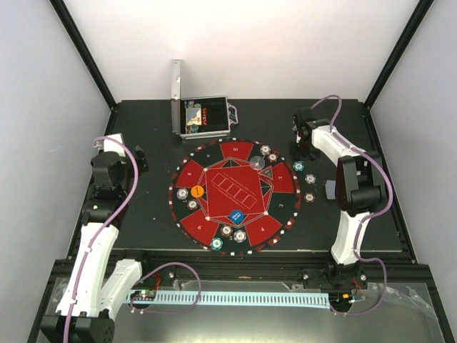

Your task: Distribute texas hold em gaming equipment

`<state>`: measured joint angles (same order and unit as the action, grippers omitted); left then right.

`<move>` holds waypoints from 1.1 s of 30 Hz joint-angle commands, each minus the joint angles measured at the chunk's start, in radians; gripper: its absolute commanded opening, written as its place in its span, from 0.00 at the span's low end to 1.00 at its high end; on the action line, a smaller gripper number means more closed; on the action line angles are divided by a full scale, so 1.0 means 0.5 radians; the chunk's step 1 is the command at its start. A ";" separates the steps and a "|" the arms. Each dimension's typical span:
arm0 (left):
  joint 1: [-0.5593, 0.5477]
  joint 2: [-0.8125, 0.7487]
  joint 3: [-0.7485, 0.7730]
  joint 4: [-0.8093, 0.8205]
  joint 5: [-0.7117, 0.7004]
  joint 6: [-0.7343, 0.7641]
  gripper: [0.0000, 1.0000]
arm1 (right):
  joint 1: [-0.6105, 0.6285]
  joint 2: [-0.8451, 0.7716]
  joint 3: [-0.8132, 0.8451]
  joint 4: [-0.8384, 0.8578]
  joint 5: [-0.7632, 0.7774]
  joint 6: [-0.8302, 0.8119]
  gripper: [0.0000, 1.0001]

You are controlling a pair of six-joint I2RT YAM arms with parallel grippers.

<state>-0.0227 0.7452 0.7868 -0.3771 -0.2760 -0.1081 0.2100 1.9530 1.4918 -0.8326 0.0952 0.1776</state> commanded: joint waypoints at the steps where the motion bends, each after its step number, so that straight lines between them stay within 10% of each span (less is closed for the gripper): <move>1: -0.014 -0.030 0.032 0.015 -0.016 -0.005 0.99 | 0.003 0.083 0.027 0.015 0.008 -0.009 0.43; 33: -0.015 -0.030 0.034 0.016 -0.009 -0.005 0.99 | 0.001 0.189 0.004 0.021 0.058 0.010 0.58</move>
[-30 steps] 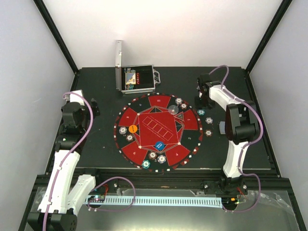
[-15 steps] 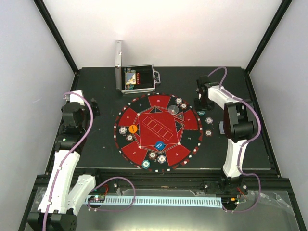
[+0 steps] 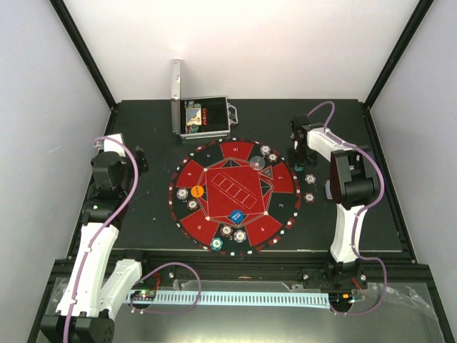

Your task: Distribute texas hold em gaming equipment

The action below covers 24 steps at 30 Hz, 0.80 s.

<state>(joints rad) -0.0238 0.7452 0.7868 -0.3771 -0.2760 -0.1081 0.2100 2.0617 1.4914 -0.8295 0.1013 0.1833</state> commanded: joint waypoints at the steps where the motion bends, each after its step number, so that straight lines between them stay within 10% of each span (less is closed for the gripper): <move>1: -0.014 -0.030 0.034 0.015 -0.009 -0.004 0.99 | 0.003 -0.032 0.008 0.014 0.046 -0.002 0.58; 24: -0.014 -0.033 0.034 0.017 -0.010 -0.005 0.99 | 0.003 -0.167 0.031 -0.048 0.021 -0.017 0.42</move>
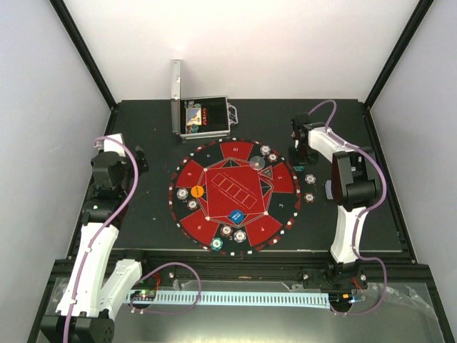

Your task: Distribute texas hold em gaming equipment

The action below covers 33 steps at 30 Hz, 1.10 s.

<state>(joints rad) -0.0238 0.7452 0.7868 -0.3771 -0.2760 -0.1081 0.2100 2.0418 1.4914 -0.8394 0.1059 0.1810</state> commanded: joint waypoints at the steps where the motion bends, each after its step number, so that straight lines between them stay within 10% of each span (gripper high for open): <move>1: -0.012 -0.033 0.032 0.018 -0.009 -0.003 0.99 | 0.003 -0.133 0.033 -0.036 0.006 -0.012 0.42; 13: -0.013 -0.035 0.034 0.018 -0.013 -0.005 0.99 | 0.149 -0.262 -0.008 -0.085 -0.063 -0.019 0.41; 33: 0.043 0.031 0.055 -0.035 -0.218 0.007 0.99 | 1.599 0.428 1.000 -0.408 -0.117 0.121 0.42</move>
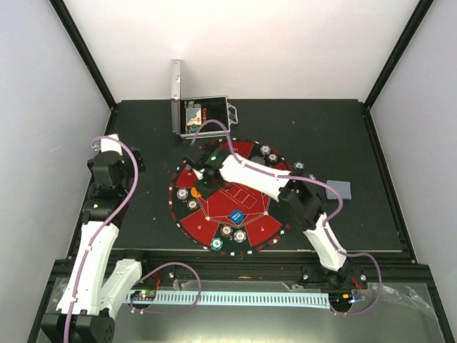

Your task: Distribute texas hold em gaming equipment

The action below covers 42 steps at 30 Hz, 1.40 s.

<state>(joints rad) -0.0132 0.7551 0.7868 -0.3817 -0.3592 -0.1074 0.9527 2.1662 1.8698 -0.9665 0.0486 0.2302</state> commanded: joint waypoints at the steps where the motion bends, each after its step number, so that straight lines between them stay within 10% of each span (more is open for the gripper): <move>1: 0.023 0.014 0.056 -0.024 -0.034 0.003 0.99 | 0.144 0.228 0.318 -0.177 -0.008 0.019 0.42; 12: 0.023 0.020 0.061 -0.037 -0.030 -0.008 0.99 | 0.361 0.636 0.924 -0.335 -0.083 -0.035 0.41; 42: 0.026 0.011 0.068 -0.048 -0.092 -0.014 0.99 | 0.379 0.889 1.166 -0.325 -0.189 -0.135 0.47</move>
<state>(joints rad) -0.0067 0.7612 0.7868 -0.3962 -0.3996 -0.1089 1.1393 2.5977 2.4126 -1.1248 -0.0338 0.1795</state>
